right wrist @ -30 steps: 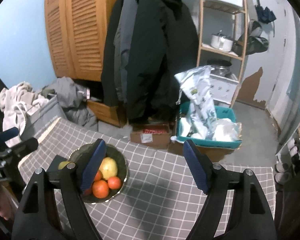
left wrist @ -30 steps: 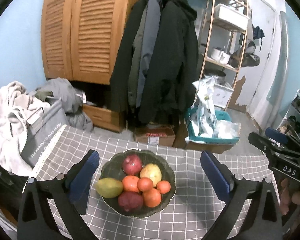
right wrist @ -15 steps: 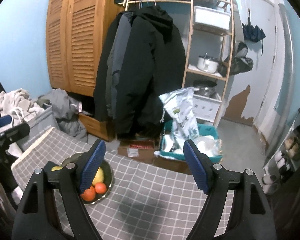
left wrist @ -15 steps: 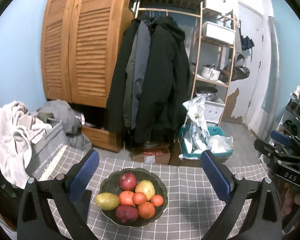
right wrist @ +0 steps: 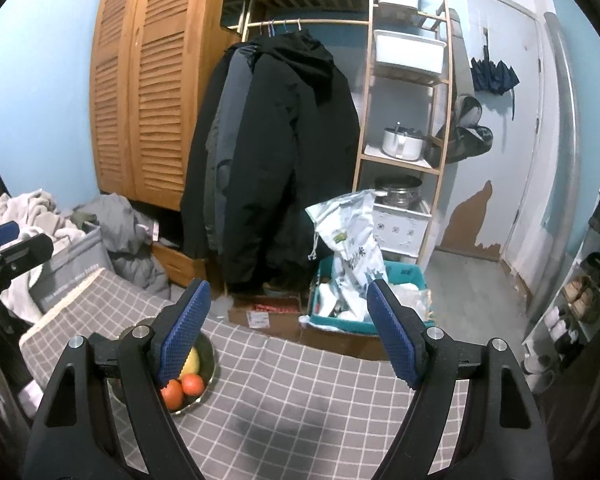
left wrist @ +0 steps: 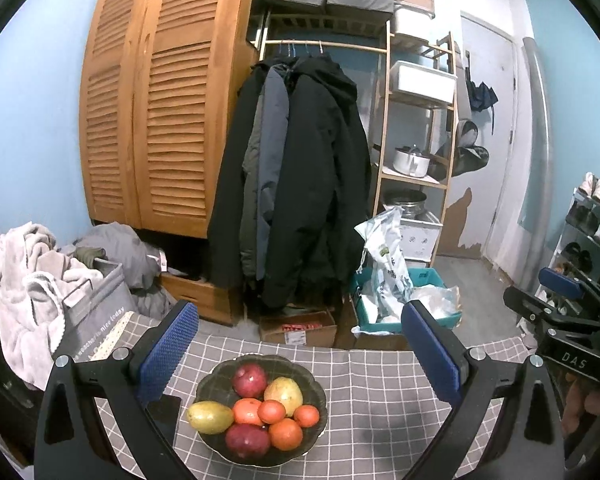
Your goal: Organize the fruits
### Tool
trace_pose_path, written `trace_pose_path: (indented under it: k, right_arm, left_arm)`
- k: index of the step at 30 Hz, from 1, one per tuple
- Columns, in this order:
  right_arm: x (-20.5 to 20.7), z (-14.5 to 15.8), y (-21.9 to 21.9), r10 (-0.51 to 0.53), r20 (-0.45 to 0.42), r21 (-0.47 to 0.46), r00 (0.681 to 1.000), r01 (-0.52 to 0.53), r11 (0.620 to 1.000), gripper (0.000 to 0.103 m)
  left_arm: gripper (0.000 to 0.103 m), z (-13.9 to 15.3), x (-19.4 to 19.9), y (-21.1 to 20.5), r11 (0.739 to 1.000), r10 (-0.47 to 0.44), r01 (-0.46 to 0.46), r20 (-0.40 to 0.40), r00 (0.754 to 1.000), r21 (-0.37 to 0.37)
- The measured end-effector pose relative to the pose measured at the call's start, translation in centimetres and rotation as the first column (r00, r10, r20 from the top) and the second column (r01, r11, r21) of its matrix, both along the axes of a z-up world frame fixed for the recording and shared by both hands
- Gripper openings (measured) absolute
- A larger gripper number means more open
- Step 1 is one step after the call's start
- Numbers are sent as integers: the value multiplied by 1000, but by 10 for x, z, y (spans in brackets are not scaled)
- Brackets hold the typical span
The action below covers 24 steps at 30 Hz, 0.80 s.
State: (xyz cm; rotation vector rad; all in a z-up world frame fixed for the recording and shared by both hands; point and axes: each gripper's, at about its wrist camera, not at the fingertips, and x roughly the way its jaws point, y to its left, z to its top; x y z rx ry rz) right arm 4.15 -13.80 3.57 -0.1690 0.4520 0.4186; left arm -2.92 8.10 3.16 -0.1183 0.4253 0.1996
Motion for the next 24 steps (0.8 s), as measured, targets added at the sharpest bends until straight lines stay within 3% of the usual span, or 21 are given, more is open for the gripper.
trace_pose_path:
  k: [24]
  right_arm:
    - [-2, -2, 3, 3, -8, -11, 1000, -3, 1000, 79]
  left_arm:
    - [102, -1, 4, -5, 999, 32, -30, -45, 998, 44]
